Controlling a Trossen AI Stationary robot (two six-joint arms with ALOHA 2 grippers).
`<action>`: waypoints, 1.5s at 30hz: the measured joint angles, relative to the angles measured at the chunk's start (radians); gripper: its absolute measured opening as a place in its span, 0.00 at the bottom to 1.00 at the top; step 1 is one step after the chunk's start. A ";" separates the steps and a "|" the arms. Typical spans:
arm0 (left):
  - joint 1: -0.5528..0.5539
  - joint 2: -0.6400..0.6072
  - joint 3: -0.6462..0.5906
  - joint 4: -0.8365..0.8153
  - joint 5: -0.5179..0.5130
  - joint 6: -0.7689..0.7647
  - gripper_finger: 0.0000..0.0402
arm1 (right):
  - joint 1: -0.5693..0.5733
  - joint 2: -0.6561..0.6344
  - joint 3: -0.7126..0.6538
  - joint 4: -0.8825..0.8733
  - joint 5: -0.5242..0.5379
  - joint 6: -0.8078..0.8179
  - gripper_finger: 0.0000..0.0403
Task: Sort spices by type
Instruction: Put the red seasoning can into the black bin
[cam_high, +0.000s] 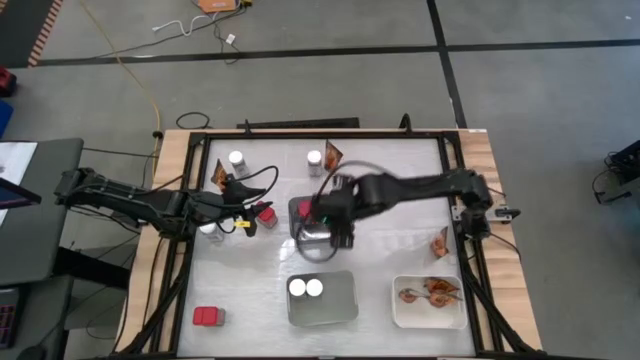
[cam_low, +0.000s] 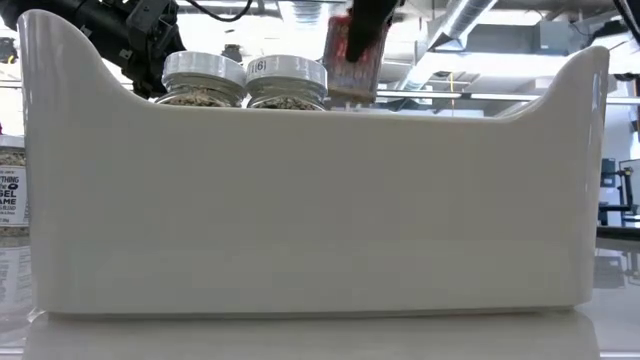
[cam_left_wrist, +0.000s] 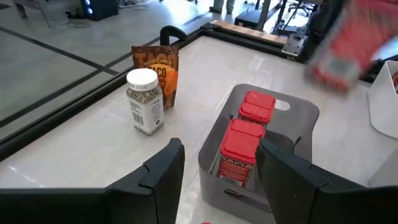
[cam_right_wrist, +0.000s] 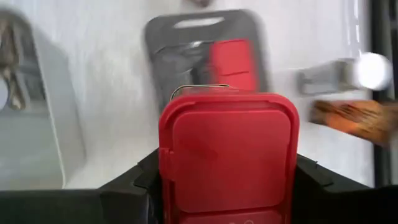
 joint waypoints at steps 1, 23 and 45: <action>0.000 0.000 0.000 0.000 0.000 0.000 0.47 | 0.014 0.020 0.000 0.002 0.000 -0.012 0.57; -0.004 0.023 0.000 -0.022 0.067 -0.050 0.47 | 0.013 -0.268 -0.601 0.568 -0.059 -0.058 0.57; -0.004 0.068 0.000 -0.016 0.068 -0.062 0.47 | -0.046 -0.137 -0.603 0.500 -0.089 -0.188 0.57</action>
